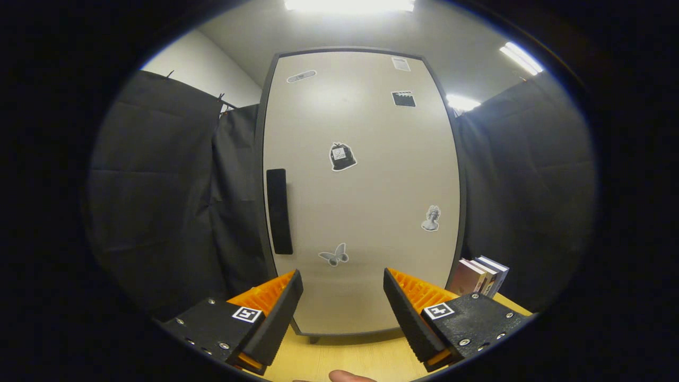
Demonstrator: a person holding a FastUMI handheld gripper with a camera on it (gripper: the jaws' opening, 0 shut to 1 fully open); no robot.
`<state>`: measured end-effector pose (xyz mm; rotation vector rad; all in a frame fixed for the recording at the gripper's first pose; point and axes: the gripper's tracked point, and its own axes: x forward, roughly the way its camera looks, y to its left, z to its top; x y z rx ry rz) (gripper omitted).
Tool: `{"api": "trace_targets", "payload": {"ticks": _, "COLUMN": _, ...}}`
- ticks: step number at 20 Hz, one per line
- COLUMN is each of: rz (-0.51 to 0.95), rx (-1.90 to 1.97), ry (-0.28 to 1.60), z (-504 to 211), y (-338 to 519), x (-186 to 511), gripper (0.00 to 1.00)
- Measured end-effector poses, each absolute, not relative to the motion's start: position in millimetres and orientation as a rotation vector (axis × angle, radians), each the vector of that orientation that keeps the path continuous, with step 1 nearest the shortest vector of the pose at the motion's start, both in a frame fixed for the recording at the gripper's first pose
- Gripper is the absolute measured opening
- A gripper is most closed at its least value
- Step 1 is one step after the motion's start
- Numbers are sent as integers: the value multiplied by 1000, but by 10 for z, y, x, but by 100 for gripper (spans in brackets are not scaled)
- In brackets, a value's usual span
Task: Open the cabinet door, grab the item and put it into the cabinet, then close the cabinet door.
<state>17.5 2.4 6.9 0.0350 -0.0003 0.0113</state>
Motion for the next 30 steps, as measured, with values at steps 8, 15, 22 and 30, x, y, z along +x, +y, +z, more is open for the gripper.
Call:
{"api": "trace_targets", "payload": {"ticks": 8, "rz": 91, "rx": 58, "ry": -42, "z": 323, "y": 490, "x": 388, "gripper": 94}}
{"api": "trace_targets", "payload": {"ticks": 15, "rz": 90, "rx": 25, "ry": -1, "z": 248, "y": 931, "x": 848, "gripper": 94}}
{"api": "trace_targets", "payload": {"ticks": 22, "rz": 32, "rx": 86, "ry": 125, "z": 57, "y": 968, "x": 1405, "gripper": 59}}
{"api": "trace_targets", "payload": {"ticks": 30, "rz": 76, "rx": -28, "ry": 97, "z": 95, "y": 977, "x": 1318, "gripper": 23}}
